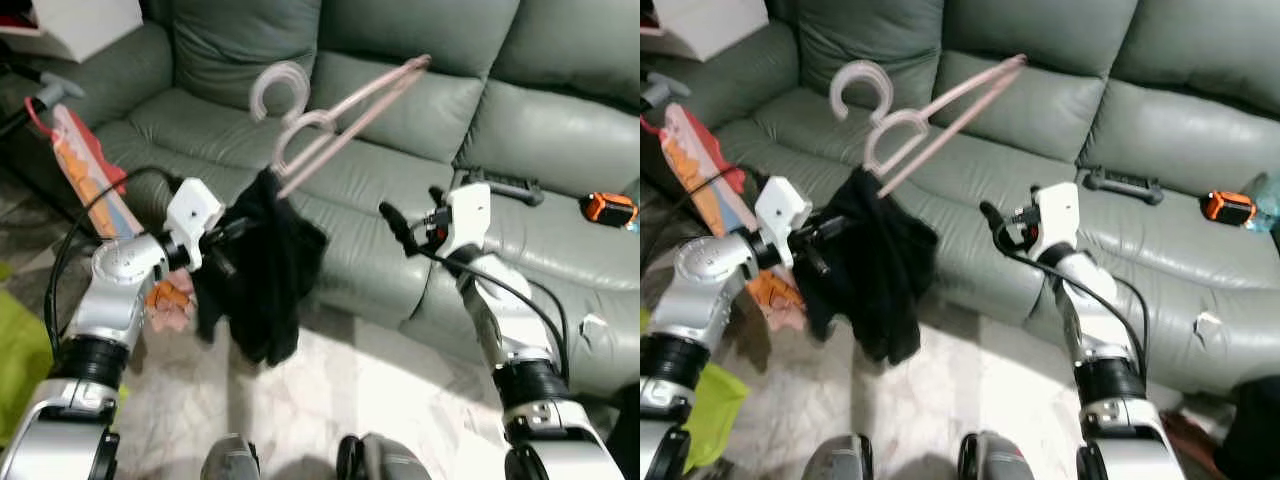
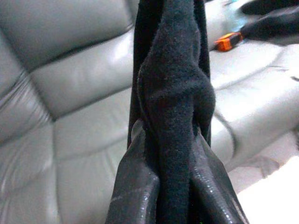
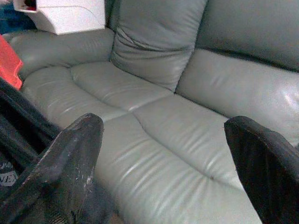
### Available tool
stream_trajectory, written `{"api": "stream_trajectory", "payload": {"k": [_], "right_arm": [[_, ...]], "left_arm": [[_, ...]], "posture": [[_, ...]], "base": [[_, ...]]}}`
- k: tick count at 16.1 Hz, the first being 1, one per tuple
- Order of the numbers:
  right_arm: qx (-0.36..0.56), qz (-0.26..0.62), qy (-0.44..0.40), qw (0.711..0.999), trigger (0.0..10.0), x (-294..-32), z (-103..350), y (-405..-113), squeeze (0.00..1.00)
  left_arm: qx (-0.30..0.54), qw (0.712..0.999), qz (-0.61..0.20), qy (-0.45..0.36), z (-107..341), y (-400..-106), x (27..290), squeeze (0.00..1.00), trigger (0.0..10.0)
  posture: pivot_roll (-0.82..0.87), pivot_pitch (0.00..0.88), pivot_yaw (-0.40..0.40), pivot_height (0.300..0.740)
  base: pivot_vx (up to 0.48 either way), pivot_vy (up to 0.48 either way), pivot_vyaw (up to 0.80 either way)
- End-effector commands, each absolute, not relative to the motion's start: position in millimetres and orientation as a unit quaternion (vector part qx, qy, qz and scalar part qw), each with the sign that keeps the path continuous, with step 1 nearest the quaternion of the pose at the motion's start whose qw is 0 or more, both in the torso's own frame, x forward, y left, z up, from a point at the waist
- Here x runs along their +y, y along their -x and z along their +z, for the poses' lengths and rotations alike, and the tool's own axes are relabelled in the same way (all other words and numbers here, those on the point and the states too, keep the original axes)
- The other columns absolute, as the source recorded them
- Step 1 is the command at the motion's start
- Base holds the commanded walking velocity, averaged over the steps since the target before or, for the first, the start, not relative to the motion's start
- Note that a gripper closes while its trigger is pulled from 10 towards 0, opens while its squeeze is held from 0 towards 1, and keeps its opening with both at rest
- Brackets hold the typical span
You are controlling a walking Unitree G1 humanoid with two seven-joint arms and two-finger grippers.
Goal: Hang hanger
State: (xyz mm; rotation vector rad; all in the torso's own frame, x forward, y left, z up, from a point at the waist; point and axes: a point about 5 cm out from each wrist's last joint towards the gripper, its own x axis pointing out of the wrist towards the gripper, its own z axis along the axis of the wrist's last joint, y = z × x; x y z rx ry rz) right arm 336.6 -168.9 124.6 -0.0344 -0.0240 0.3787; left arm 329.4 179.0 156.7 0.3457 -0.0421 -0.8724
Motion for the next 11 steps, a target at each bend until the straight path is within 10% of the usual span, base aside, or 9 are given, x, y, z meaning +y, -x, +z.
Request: {"api": "stream_trajectory", "payload": {"k": [1,9,10,11], "right_arm": [[-0.019,0.185,0.009,0.982,10.0,-171,131,-342,1.0],[0.015,0.293,-0.022,0.956,10.0,-146,122,-335,1.0],[0.026,0.317,-0.025,0.948,10.0,-141,118,-331,0.64],[0.039,0.335,-0.028,0.941,10.0,-138,114,-329,0.0]], "left_arm": [[-0.036,0.876,-0.448,-0.176,167,-325,177,0.0,0.0],[-0.068,0.845,-0.497,-0.185,191,-321,157,0.0,0.0],[-0.074,0.843,-0.502,-0.181,193,-319,154,0.0,0.0],[-0.081,0.84,-0.507,-0.177,196,-318,149,0.0,0.0]], "posture": [[-0.01,0.112,0.003,0.74],[-0.02,0.111,0.009,0.74],[-0.02,0.111,0.009,0.74],[-0.02,0.112,0.008,0.74]], "base": [[0.0,0.0,0.0],[0.0,0.0,0.0],[0.0,0.0,0.0],[0.0,0.0,0.0]]}}
